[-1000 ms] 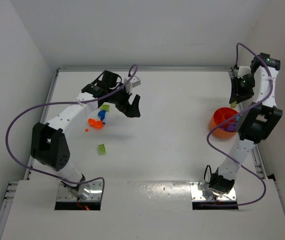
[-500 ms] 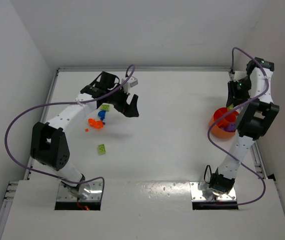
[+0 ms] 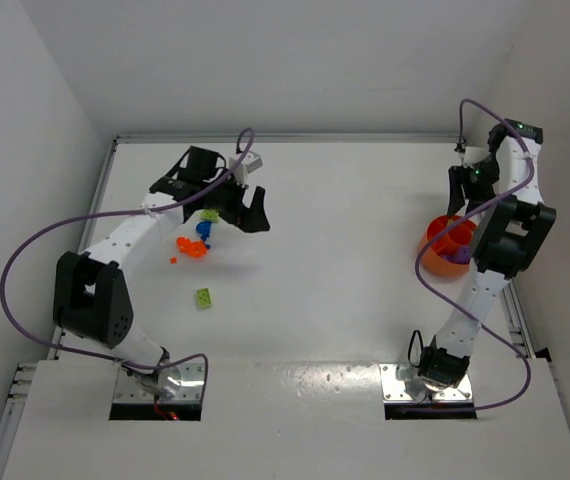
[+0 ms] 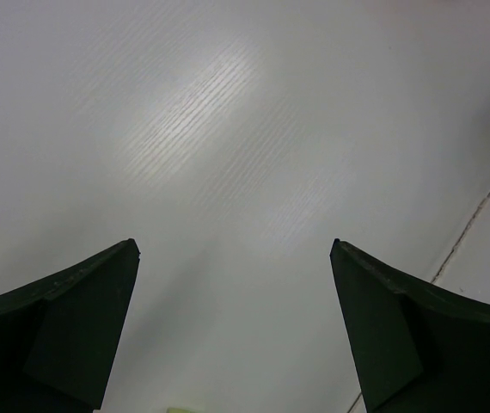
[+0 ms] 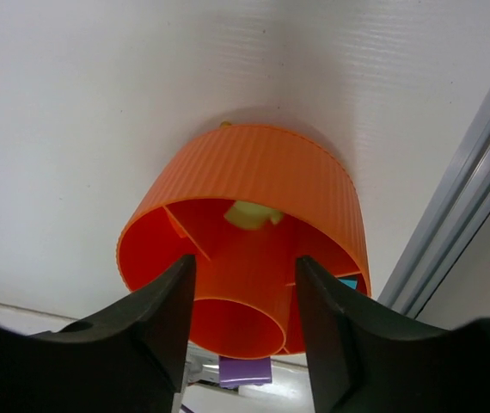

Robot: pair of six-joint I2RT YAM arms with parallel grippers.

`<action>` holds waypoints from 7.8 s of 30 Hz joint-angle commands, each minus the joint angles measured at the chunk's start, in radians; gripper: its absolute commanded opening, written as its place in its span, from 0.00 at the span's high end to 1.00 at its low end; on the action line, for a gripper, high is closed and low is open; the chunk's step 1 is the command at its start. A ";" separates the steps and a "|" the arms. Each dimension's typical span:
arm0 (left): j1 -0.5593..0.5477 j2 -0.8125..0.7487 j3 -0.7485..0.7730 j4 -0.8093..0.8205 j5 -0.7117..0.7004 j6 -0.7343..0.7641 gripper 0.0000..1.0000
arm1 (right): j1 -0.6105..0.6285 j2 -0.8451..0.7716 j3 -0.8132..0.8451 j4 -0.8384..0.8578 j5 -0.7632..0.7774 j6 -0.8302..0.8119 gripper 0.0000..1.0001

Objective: Sort the legos into containers by color

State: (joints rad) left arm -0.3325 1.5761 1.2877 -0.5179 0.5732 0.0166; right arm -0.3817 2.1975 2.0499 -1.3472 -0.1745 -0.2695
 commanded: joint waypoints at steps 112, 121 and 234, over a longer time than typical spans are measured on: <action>0.141 -0.024 -0.421 -0.469 -0.151 2.576 0.18 | 0.007 -0.329 -0.255 -0.059 -0.292 -0.086 0.49; 0.130 0.004 -0.441 -0.459 -0.220 2.608 0.51 | 0.007 -0.320 -0.264 -0.059 -0.292 -0.086 0.49; -0.223 -0.188 -0.125 -0.059 -0.124 0.131 0.00 | 0.040 -0.084 0.059 -0.056 0.214 -0.428 1.00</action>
State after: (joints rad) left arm -0.5777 1.4097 1.1790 -0.5926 0.3977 0.1463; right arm -0.3447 2.1105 2.0789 -1.3434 0.0051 -0.6662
